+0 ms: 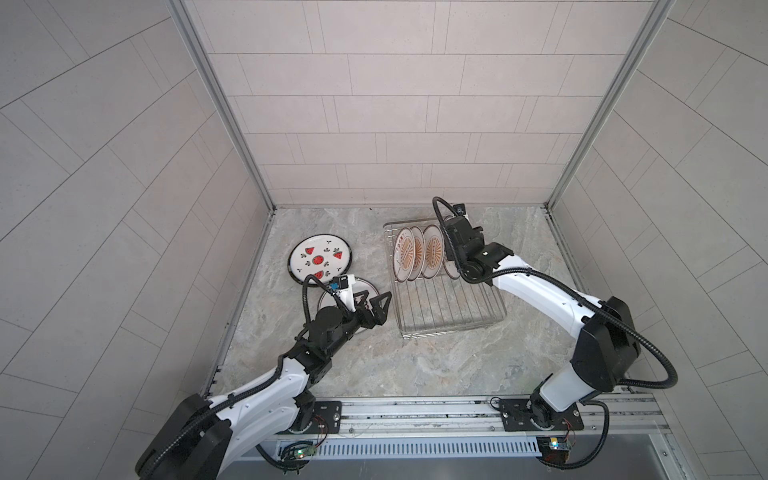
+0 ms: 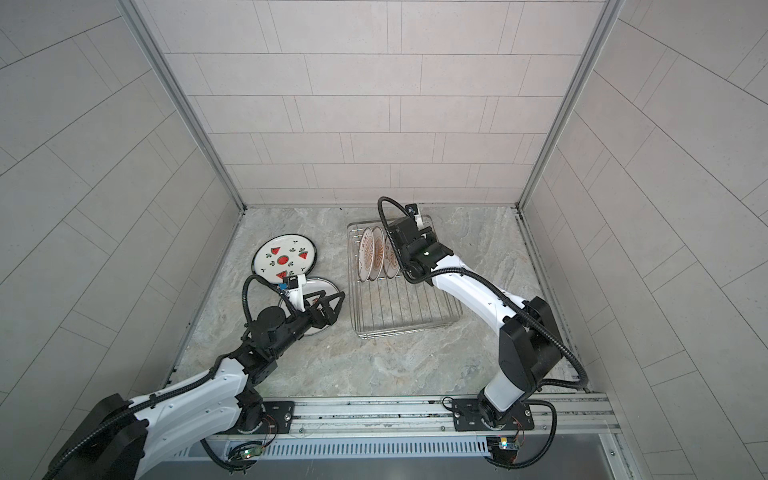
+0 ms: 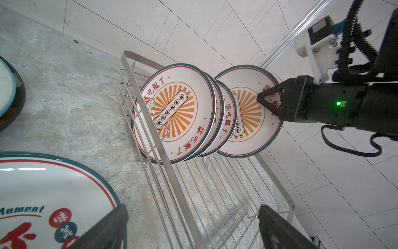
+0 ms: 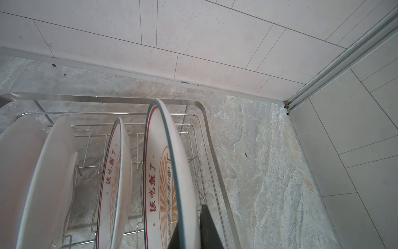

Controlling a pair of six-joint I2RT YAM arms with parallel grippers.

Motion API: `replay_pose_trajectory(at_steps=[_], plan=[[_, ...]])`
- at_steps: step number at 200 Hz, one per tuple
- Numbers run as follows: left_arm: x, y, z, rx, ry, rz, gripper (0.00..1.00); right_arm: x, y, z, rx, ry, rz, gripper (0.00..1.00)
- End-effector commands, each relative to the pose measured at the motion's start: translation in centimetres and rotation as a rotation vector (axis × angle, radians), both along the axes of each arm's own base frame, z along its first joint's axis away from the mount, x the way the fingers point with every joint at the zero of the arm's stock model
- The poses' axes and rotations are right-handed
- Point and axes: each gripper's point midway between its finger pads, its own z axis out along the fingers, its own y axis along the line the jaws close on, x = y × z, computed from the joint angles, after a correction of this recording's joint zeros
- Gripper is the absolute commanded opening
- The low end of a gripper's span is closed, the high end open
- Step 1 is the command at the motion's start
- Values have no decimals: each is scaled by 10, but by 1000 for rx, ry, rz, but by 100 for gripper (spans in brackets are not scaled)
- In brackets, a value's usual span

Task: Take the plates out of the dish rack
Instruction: 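Lift the sunburst plate up out of the rack with the right gripper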

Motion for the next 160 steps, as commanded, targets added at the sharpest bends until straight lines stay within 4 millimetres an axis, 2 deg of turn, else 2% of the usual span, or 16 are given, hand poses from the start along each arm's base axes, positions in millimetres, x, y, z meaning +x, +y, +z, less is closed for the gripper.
replay_pose_trajectory(at_steps=[1, 33, 75, 114, 160], plan=[[-2, -3, 10, -25, -26, -15, 100, -13, -9, 30, 36, -83, -17, 11], [-1, -3, 11, -33, -20, -13, 100, -31, -20, 41, 65, -117, -19, 12], [-7, -21, 20, -105, -38, -113, 100, -57, -29, 49, 127, -148, 21, 11], [-9, -25, 26, -134, -46, -138, 100, -83, -40, 55, 223, -193, 76, 12], [-19, -44, 55, -159, -108, -269, 100, -102, -37, 59, 331, -222, 184, 11]])
